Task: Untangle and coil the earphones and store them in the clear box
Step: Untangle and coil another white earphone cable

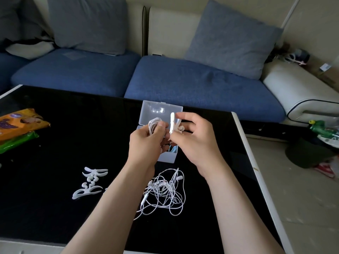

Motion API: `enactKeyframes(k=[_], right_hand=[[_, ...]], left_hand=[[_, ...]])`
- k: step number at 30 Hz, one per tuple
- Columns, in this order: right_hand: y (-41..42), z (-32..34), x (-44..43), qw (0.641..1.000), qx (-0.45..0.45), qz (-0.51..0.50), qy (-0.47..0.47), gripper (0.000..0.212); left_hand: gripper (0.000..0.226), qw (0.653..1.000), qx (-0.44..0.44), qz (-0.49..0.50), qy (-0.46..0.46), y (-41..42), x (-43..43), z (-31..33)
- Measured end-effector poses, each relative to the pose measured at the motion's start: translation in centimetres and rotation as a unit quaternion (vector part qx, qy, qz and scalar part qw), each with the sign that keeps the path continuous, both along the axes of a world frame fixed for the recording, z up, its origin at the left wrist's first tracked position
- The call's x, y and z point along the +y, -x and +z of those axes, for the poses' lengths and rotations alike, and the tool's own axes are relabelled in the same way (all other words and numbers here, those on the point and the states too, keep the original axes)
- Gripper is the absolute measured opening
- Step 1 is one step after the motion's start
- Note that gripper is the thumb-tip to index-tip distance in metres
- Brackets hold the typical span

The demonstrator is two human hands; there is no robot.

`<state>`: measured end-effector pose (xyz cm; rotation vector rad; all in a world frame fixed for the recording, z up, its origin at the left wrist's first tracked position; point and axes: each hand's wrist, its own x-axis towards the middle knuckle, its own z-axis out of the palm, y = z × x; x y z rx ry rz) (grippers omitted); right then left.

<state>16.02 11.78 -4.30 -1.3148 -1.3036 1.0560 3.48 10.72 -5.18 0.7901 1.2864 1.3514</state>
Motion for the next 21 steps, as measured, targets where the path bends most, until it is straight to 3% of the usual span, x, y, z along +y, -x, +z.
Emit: enactKeyframes(k=[10,13,17,21], right_hand=[[-0.6,0.3,-0.4,0.999,-0.028,0.017,-0.025,0.035],[-0.7,0.5,-0.6,0.999,-0.039,0.008,-0.031,0.040],[-0.4,0.5,-0.7,0.987,-0.127,-0.032,-0.096,0.034],[0.2,0.2,-0.8,0.968,-0.190,0.017,-0.162,0.022]], left_hand=[[0.028,0.996,-0.062,-0.025,0.057,0.8,-0.1,0.1],[0.030,0.996,-0.058,-0.035,0.063,1.0,-0.2,0.2],[0.028,0.995,-0.056,-0.024,0.073,1.3,-0.1,0.2],[0.021,0.989,-0.093,-0.045,0.101,1.5,0.1,0.1]])
